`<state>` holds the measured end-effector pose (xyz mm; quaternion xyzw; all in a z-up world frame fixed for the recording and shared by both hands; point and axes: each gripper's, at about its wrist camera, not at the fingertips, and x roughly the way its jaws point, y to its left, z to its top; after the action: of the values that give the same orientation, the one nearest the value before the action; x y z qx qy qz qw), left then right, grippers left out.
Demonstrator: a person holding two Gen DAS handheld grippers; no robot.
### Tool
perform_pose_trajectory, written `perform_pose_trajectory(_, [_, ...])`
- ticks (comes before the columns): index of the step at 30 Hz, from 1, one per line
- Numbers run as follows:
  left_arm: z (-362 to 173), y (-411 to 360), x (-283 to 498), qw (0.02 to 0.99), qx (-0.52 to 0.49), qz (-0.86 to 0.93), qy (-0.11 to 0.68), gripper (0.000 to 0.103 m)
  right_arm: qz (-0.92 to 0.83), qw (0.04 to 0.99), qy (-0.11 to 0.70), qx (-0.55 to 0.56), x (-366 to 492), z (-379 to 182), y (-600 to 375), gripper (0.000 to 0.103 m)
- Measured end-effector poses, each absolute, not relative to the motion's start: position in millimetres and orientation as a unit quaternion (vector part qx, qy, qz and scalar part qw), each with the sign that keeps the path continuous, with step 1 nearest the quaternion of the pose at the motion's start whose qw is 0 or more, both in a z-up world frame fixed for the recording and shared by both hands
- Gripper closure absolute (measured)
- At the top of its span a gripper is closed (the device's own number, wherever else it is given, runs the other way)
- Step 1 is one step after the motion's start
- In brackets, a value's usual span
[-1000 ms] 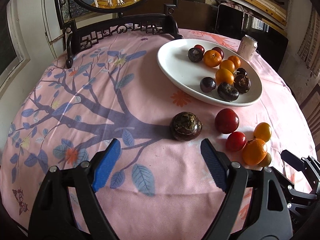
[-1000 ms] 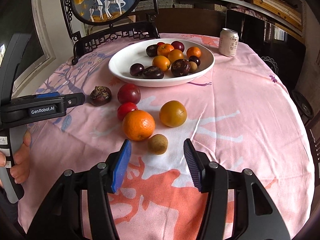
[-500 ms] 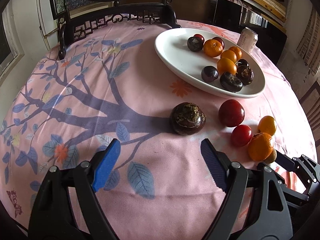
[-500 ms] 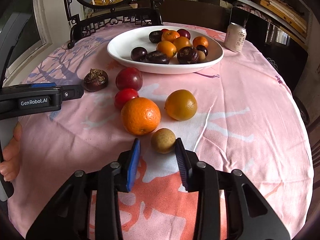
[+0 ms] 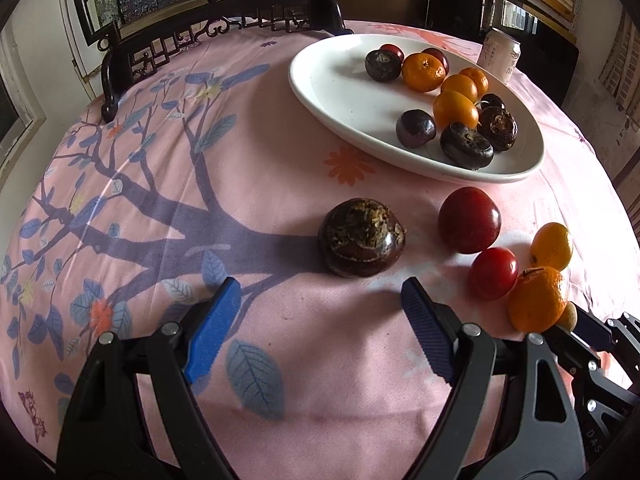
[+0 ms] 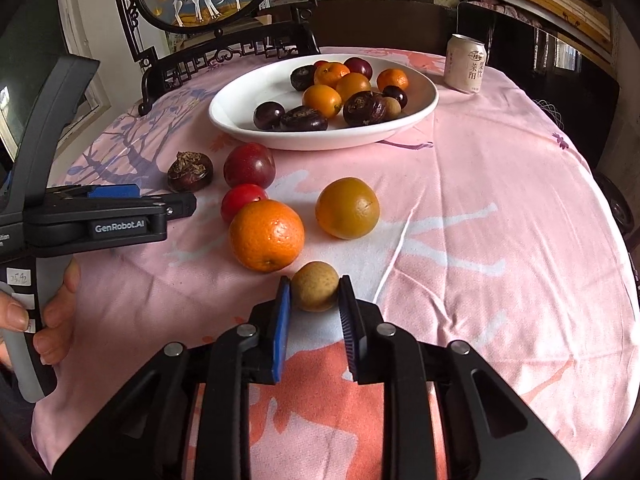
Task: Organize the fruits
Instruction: 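Move both tools back toward the remaining fruit, then grasp the brown mangosteen with the left tool while the right tool grasps the small brown fruit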
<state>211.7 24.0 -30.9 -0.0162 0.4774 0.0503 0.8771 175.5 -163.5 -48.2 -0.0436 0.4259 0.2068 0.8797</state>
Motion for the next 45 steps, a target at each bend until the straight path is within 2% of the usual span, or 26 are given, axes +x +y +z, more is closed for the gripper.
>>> perform_pose_trajectory(5, [-31,17,228,0.882,-0.007,0.046,0.469,0.025,0.215,0.882,0.419,-0.036,174,-43,-167,0.079])
perform_pose_trajectory(7, [-28,14,232,0.884,-0.009,0.039,0.466,0.044,0.214,0.882,0.419,-0.032,174,-43,-170,0.079])
perform_pose_trajectory(9, [-26,11,234,0.885,-0.011,0.03,0.465,0.057,0.214,0.882,0.42,-0.03,175,-43,-171,0.079])
perform_pose_trajectory(16, [-20,6,226,0.881,-0.01,0.02,0.473,0.057,0.202,0.893,0.401,-0.015,174,-36,-178,0.079])
perform_pose_trajectory(22, [14,-2,207,0.898,-0.003,-0.004,0.44,0.057,0.18,0.916,0.357,0.024,175,-7,-194,0.079])
perform_pose_trajectory(28, [51,-3,215,0.912,-0.015,-0.016,0.411,0.057,0.182,0.931,0.317,0.0,190,24,-182,0.079])
perform_pose_trajectory(33, [57,-6,248,0.913,-0.008,-0.007,0.407,0.057,0.195,0.937,0.287,-0.026,214,41,-162,0.079])
perform_pose_trajectory(45, [23,-3,315,0.897,-0.023,0.022,0.441,0.057,0.201,0.912,0.356,-0.041,279,-7,-130,0.079])
